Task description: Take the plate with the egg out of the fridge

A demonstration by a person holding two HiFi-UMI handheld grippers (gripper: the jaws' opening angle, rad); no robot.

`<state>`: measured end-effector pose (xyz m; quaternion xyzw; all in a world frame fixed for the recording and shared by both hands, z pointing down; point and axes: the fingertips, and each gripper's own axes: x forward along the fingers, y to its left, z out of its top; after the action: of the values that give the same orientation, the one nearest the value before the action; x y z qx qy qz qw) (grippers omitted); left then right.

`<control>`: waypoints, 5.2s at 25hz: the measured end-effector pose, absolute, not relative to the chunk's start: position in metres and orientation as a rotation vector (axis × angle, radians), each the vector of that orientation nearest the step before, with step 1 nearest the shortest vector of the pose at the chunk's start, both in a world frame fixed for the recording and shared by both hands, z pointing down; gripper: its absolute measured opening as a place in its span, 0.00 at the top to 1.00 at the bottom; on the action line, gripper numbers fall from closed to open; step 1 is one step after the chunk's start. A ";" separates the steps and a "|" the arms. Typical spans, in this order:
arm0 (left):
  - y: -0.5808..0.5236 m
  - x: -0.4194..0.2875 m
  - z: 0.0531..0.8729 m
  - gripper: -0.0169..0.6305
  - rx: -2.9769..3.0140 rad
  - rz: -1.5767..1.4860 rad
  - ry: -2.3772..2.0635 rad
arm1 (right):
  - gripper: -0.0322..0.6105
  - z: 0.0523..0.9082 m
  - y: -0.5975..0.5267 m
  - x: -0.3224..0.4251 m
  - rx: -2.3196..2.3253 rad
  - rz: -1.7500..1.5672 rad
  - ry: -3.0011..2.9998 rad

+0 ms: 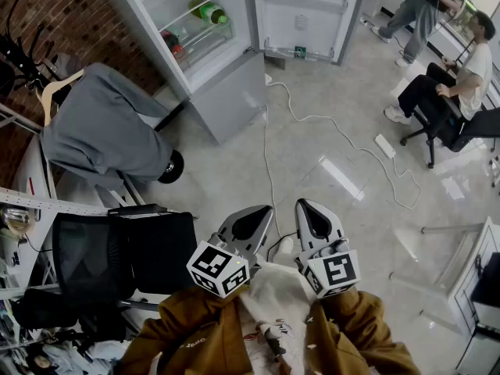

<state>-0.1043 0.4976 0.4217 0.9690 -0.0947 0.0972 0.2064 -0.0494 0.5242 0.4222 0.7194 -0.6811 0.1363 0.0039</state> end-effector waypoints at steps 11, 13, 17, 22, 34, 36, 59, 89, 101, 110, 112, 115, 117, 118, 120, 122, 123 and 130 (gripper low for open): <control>0.493 -0.109 0.424 0.96 2.656 0.247 -0.238 | 0.94 0.418 0.520 -0.063 2.266 0.477 -2.242; 0.492 -0.111 0.426 0.96 2.640 0.241 -0.231 | 0.94 0.420 0.522 -0.064 2.278 0.489 -2.224; 0.493 -0.118 0.431 0.96 2.619 0.253 -0.216 | 0.94 0.427 0.524 -0.070 2.302 0.519 -2.183; 0.482 -0.138 0.437 0.96 2.592 0.249 -0.222 | 0.94 0.433 0.517 -0.092 2.286 0.540 -2.167; 0.429 -0.218 0.443 0.96 2.540 0.224 -0.341 | 0.94 0.426 0.459 -0.167 2.226 0.486 -2.198; 0.423 -0.226 0.439 0.96 2.542 0.208 -0.362 | 0.94 0.417 0.455 -0.174 2.224 0.475 -2.211; 0.292 -0.151 0.459 0.96 2.574 0.278 -0.336 | 0.94 0.463 0.325 -0.086 2.349 0.726 -2.133; 0.179 0.019 0.461 0.96 2.592 0.295 -0.463 | 0.94 0.455 0.201 0.073 2.145 0.521 -2.301; 0.145 0.020 0.467 0.96 2.559 0.288 -0.485 | 0.94 0.459 0.169 0.079 2.147 0.563 -2.271; 0.103 0.017 0.467 0.96 2.554 0.274 -0.473 | 0.94 0.455 0.132 0.077 2.173 0.566 -2.248; 0.087 0.014 0.464 0.96 2.561 0.264 -0.470 | 0.94 0.454 0.117 0.074 2.181 0.565 -2.251; 0.069 0.012 0.462 0.96 2.558 0.266 -0.481 | 0.94 0.454 0.100 0.073 2.179 0.576 -2.254; 0.060 0.021 0.462 0.96 2.559 0.265 -0.460 | 0.94 0.451 0.091 0.082 2.196 0.569 -2.236; 0.055 0.026 0.461 0.96 2.563 0.262 -0.445 | 0.94 0.449 0.086 0.087 2.210 0.562 -2.226; 0.043 0.032 0.457 0.96 2.569 0.258 -0.422 | 0.94 0.445 0.075 0.093 2.238 0.553 -2.210; 0.029 0.033 0.453 0.96 2.577 0.262 -0.405 | 0.94 0.443 0.062 0.093 2.258 0.561 -2.197; 0.021 0.033 0.452 0.96 2.584 0.265 -0.395 | 0.94 0.443 0.055 0.093 2.266 0.566 -2.191; -0.037 0.031 0.446 0.96 2.595 0.256 -0.345 | 0.94 0.437 -0.003 0.090 2.300 0.550 -2.161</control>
<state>0.0306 -0.0371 0.4458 0.9546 -0.1270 0.0940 0.2527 0.0898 -0.0030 0.4366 0.7177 -0.6742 0.1716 -0.0308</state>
